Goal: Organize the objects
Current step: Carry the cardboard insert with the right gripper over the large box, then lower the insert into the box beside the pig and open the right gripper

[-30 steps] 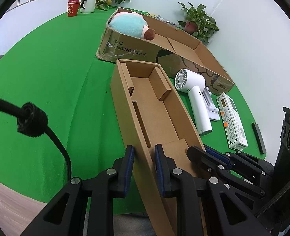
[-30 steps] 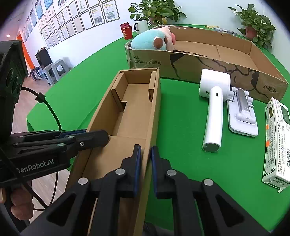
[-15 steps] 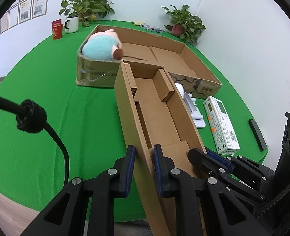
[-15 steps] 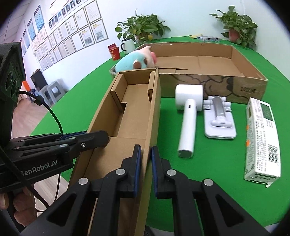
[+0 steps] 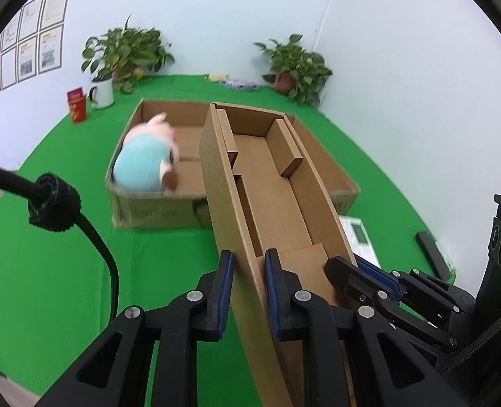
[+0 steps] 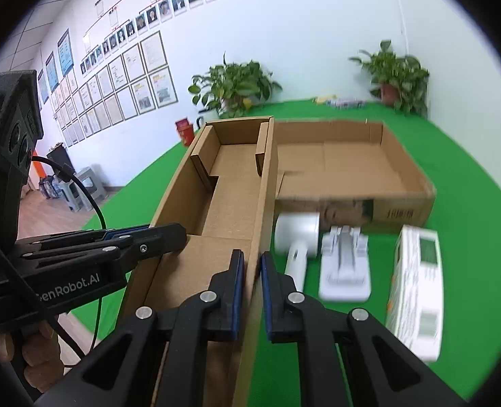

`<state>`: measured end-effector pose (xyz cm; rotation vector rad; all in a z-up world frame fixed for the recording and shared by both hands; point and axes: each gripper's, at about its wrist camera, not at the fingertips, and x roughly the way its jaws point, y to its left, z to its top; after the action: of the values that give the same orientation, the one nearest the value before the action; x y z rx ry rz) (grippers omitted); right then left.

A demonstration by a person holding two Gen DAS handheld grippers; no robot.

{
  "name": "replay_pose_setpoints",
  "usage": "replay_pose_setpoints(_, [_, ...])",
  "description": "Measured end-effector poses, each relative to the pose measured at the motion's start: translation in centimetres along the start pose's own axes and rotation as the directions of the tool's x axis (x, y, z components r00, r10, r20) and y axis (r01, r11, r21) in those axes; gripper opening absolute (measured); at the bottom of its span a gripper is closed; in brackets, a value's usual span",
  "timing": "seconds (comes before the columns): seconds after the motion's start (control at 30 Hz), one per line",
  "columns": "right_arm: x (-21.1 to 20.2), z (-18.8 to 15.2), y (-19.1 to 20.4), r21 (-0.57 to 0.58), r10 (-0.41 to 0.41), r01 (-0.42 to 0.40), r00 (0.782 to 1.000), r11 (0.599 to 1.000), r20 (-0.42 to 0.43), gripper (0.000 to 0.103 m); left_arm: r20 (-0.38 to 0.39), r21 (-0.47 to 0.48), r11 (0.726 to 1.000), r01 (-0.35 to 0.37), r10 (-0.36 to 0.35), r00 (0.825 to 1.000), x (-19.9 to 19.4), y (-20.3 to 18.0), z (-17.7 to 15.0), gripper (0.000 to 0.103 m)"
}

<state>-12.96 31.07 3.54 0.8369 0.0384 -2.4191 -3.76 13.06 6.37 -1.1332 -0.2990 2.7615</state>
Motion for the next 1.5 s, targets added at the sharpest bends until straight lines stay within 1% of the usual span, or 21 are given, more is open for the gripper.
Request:
replay_pose_setpoints(0.13, [0.5, 2.8, -0.5, -0.025, -0.037, 0.038, 0.998, 0.999, 0.043, 0.009, 0.037, 0.024, 1.0, 0.02, -0.021, 0.999, 0.5, -0.6, 3.5, 0.016])
replay_pose_setpoints(0.43, [2.7, 8.7, -1.5, -0.036, -0.049, 0.052, 0.994, 0.998, 0.093, 0.009, 0.089, 0.063, 0.998, 0.011, -0.016, 0.996, 2.1, -0.6, 12.1, 0.016])
replay_pose_setpoints(0.57, [3.6, 10.6, -1.8, -0.038, -0.042, 0.047, 0.993, 0.998, 0.107, 0.009, 0.105, 0.078, 0.997, 0.004, -0.012, 0.994, 2.8, -0.2, 15.4, 0.016])
replay_pose_setpoints(0.7, [4.8, 12.4, -2.1, -0.032, -0.031, 0.034, 0.993, 0.999, 0.11, 0.009, 0.11, 0.064, 0.998, -0.008, 0.001, 0.994, 3.9, 0.1, 18.8, 0.015])
replay_pose_setpoints(0.83, [5.9, 13.8, -2.4, -0.041, -0.036, 0.041, 0.992, 0.998, 0.125, 0.009, 0.115, 0.061, 0.998, -0.014, 0.007, 0.993, 5.4, 0.8, 21.8, 0.015])
replay_pose_setpoints(0.97, [7.7, 14.5, -2.5, -0.055, -0.019, 0.025, 0.994, 0.998, 0.11, 0.009, 0.114, 0.07, 0.996, -0.053, 0.045, 0.993, 7.3, 1.8, 23.5, 0.015])
replay_pose_setpoints(1.1, [10.3, 15.4, -2.8, -0.057, -0.015, 0.02, 0.996, 0.998, 0.083, 0.009, 0.082, 0.058, 0.995, -0.086, 0.081, 0.993, 10.6, 3.0, 25.2, 0.015])
replay_pose_setpoints(1.2, [12.4, 15.8, -3.4, -0.029, 0.001, 0.001, 0.998, 1.0, 0.057, 0.008, 0.069, 0.059, 0.992, -0.108, 0.104, 0.992, 12.9, 3.9, 25.5, 0.014])
replay_pose_setpoints(1.33, [15.0, 15.7, -3.7, 0.002, 0.0, 0.0, 1.0, 1.0, 0.031, 0.009, 0.038, 0.068, 0.988, -0.142, 0.14, 0.989, 16.6, 5.2, 25.8, 0.012])
replay_pose_setpoints(1.5, [18.0, 14.7, -4.7, 0.043, 0.013, -0.012, 1.0, 0.999, -0.017, 0.009, -0.021, 0.098, 0.981, -0.169, 0.172, 0.985, 21.3, 6.4, 24.9, 0.012])
